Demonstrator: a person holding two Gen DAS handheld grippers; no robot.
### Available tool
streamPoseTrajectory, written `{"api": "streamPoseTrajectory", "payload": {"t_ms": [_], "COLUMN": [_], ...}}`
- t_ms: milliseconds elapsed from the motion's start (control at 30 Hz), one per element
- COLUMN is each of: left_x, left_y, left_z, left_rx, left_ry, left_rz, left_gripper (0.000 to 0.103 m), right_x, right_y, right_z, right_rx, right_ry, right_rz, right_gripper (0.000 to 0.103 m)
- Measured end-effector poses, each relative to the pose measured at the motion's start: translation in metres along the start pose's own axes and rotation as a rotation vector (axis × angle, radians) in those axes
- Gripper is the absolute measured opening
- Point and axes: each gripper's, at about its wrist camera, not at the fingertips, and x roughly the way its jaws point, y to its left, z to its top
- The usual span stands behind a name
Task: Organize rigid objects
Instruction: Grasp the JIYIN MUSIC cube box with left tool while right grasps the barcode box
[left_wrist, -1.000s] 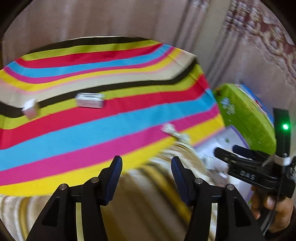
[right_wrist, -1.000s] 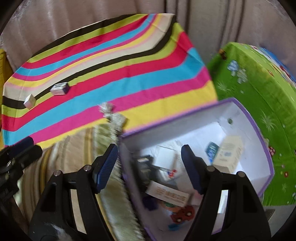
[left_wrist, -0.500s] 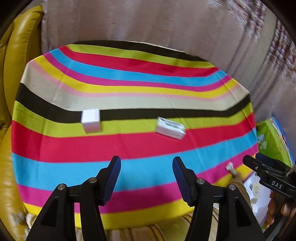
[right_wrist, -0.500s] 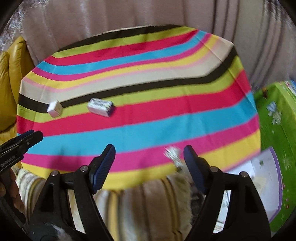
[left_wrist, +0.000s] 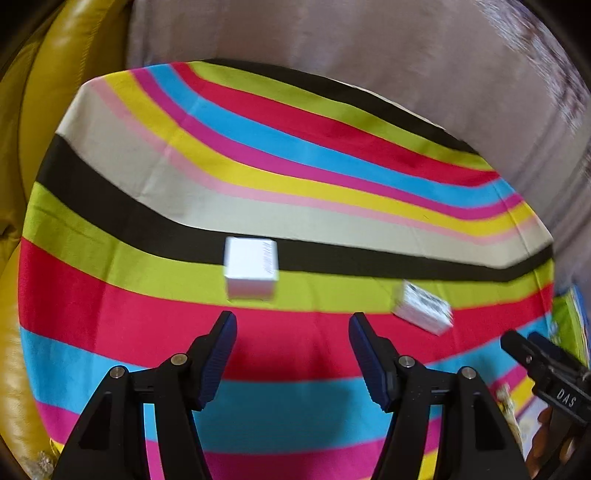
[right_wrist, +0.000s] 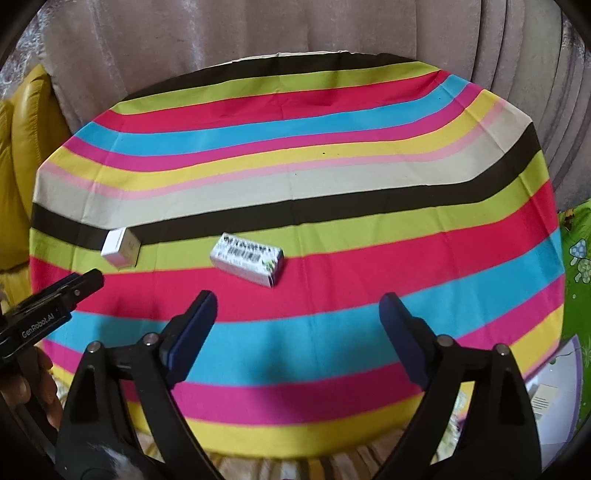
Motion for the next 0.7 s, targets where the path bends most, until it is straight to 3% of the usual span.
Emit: {"api": "streamPoseTrajectory", "payload": {"t_ms": [367,700], "left_x": [0.048,0.067], "left_y": [0.016,0.028], "left_z": [0.014,0.022], "left_rx": [-0.026,-0.07], "left_ry": [0.04,0.035], "left_rz": [0.059,0.096], "left_gripper": [0.064,0.064], "right_x": [0.064,0.094], "right_y": [0.02,0.045], "right_z": [0.019,0.031], "right_rx": [0.066,0.094], "right_ry": [0.077,0.083], "right_rz": [-0.019,-0.056], "right_gripper": [0.096,0.099]}}
